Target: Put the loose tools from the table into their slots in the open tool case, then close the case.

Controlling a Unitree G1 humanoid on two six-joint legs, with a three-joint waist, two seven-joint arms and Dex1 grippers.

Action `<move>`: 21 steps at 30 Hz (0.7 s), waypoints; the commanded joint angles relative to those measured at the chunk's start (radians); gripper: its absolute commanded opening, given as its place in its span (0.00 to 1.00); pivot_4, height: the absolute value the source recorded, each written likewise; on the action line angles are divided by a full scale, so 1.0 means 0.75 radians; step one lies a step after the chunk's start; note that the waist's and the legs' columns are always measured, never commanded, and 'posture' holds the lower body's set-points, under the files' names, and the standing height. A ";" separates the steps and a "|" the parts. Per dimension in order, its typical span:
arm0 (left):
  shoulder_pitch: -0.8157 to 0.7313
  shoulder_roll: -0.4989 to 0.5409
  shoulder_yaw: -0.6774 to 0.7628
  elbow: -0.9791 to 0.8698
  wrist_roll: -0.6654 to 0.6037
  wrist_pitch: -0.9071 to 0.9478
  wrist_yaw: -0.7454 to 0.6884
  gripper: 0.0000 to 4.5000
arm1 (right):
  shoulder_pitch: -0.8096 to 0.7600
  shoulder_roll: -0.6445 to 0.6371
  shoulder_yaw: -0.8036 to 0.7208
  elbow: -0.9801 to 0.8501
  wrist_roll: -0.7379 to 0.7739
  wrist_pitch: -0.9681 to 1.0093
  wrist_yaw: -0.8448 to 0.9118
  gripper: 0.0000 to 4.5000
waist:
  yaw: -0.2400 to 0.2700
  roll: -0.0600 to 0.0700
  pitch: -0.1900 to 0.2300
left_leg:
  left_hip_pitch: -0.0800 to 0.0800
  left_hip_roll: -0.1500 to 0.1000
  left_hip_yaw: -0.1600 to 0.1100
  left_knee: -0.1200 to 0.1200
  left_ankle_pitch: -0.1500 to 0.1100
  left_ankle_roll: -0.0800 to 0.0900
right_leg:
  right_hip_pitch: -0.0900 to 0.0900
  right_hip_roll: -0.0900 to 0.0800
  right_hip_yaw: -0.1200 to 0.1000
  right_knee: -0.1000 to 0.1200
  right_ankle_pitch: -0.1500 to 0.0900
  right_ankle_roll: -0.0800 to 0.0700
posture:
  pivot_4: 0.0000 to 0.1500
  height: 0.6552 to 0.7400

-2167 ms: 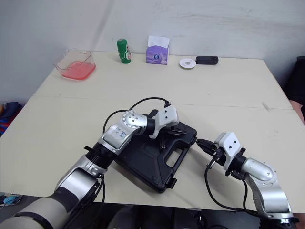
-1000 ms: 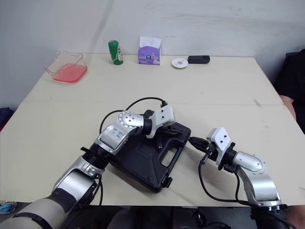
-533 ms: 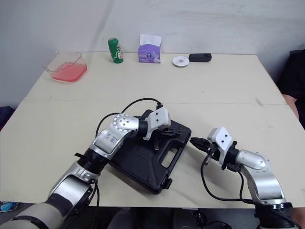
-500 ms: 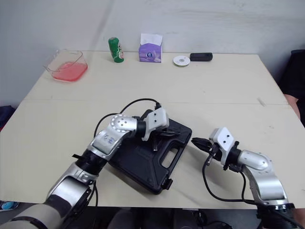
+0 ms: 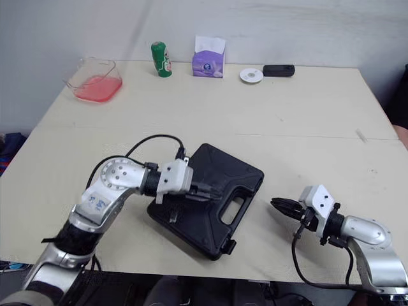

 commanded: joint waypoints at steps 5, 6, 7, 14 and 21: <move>0.172 0.071 -0.048 -0.247 0.017 0.043 0.050 0.00 | 0.163 -0.082 -0.028 -0.217 0.109 -0.027 0.158 0.02 | 0.003 0.000 0.000 | 0.000 0.000 -0.003 0.000 0.001 0.000 | 0.001 -0.002 -0.001 0.000 0.001 -0.002 | 1.00 1.00; 0.193 0.089 -0.055 -0.257 0.030 0.042 0.054 0.00 | 0.181 -0.089 -0.020 -0.235 0.117 -0.020 0.172 0.02 | 0.001 0.001 0.000 | 0.000 0.000 -0.003 0.000 0.001 0.000 | 0.001 -0.002 -0.001 0.000 0.001 -0.002 | 1.00 1.00; 0.209 0.103 -0.065 -0.262 0.044 0.036 0.058 0.00 | 0.196 -0.096 -0.012 -0.248 0.117 -0.020 0.184 0.02 | 0.000 0.001 0.000 | 0.001 0.000 -0.003 0.000 0.001 -0.001 | 0.001 -0.002 -0.001 0.000 0.001 -0.002 | 1.00 1.00; 0.279 0.150 -0.160 -0.215 0.188 -0.024 0.113 0.00 | 0.280 -0.100 0.049 -0.302 0.098 -0.025 0.219 0.02 | 0.002 0.002 -0.001 | 0.003 0.001 -0.003 -0.001 0.001 -0.001 | 0.003 -0.002 -0.001 -0.001 0.000 -0.004 | 1.00 1.00; 0.462 0.271 -0.217 -0.141 0.266 -0.025 0.147 0.00 | 0.316 -0.086 0.176 -0.391 0.053 0.003 0.168 0.02 | -0.003 0.003 -0.010 | 0.018 0.002 -0.004 -0.007 -0.002 -0.002 | 0.017 -0.003 -0.002 -0.007 -0.003 -0.009 | 1.00 1.00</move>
